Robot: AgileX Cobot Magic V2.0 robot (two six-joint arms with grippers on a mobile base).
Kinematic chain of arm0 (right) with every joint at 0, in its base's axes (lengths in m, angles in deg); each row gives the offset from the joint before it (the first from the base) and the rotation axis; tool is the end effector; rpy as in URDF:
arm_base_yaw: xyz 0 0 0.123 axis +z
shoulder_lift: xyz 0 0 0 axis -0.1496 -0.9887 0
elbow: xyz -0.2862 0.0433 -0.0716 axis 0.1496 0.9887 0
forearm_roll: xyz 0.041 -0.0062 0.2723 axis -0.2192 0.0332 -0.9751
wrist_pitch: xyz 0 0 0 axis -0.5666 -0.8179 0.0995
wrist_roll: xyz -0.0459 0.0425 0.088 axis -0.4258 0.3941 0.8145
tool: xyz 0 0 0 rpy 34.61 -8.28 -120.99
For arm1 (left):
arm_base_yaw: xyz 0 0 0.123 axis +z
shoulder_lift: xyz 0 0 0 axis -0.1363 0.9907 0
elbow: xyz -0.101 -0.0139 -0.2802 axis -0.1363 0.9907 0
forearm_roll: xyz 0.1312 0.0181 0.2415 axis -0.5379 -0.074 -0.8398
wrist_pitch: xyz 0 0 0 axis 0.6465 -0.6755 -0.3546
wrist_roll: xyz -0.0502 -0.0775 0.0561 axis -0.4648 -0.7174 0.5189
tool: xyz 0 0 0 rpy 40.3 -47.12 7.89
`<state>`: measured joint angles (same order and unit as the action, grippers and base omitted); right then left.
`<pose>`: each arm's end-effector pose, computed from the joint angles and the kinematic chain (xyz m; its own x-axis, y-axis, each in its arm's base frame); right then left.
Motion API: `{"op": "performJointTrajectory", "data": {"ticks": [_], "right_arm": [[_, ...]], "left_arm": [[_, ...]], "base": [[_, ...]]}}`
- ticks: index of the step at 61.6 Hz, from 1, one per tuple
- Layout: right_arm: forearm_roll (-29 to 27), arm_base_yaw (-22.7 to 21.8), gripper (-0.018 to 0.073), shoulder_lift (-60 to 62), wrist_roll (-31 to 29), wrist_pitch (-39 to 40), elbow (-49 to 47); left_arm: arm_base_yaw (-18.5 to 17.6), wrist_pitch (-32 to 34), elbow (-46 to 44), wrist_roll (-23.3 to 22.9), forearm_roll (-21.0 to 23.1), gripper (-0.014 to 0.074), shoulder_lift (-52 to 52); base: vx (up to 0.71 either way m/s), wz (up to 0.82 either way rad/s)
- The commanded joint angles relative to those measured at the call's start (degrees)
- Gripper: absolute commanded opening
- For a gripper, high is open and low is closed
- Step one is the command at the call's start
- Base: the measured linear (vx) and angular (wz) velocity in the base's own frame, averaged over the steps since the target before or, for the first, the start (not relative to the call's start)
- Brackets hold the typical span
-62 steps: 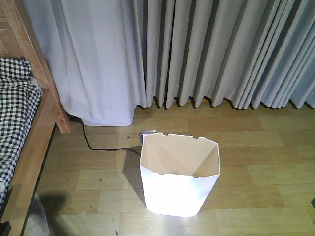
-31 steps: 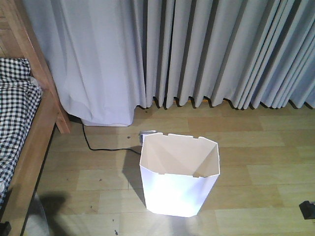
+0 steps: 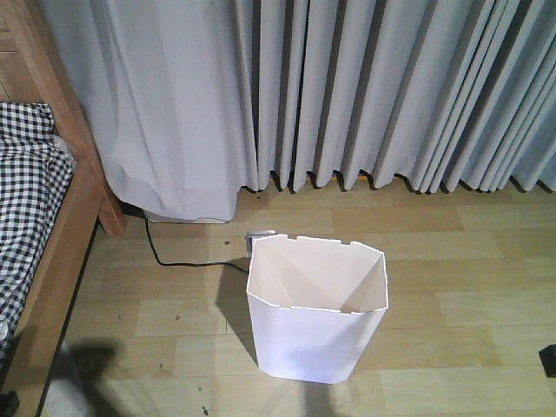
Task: Move trash bin to bedside with robot
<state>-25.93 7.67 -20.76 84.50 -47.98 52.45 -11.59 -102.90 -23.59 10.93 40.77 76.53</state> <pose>0.0845 -0.0014 0.2023 0.0438 -0.0313 -0.9986 0.0181 0.9994 -0.0305 0.0798 -0.0052 0.1663 -0.2750 0.0959 -0.9567 0.0872 0.9934 0.0745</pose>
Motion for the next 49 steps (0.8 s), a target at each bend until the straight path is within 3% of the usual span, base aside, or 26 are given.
{"op": "performJointTrajectory", "data": {"ticks": [1, 49], "right_arm": [[0.5, -0.3, -0.0008, 0.5, 0.1, 4.7, 0.4], [0.5, -0.3, -0.0008, 0.5, 0.1, 4.7, 0.4]], "left_arm": [[0.0, 4.0, 1.0, -0.3, 0.0, -0.0007, -1.2], [0.0, 4.0, 1.0, -0.3, 0.0, -0.0007, -1.2]], "base": [[0.0, 0.0], [0.0, 0.0]]}}
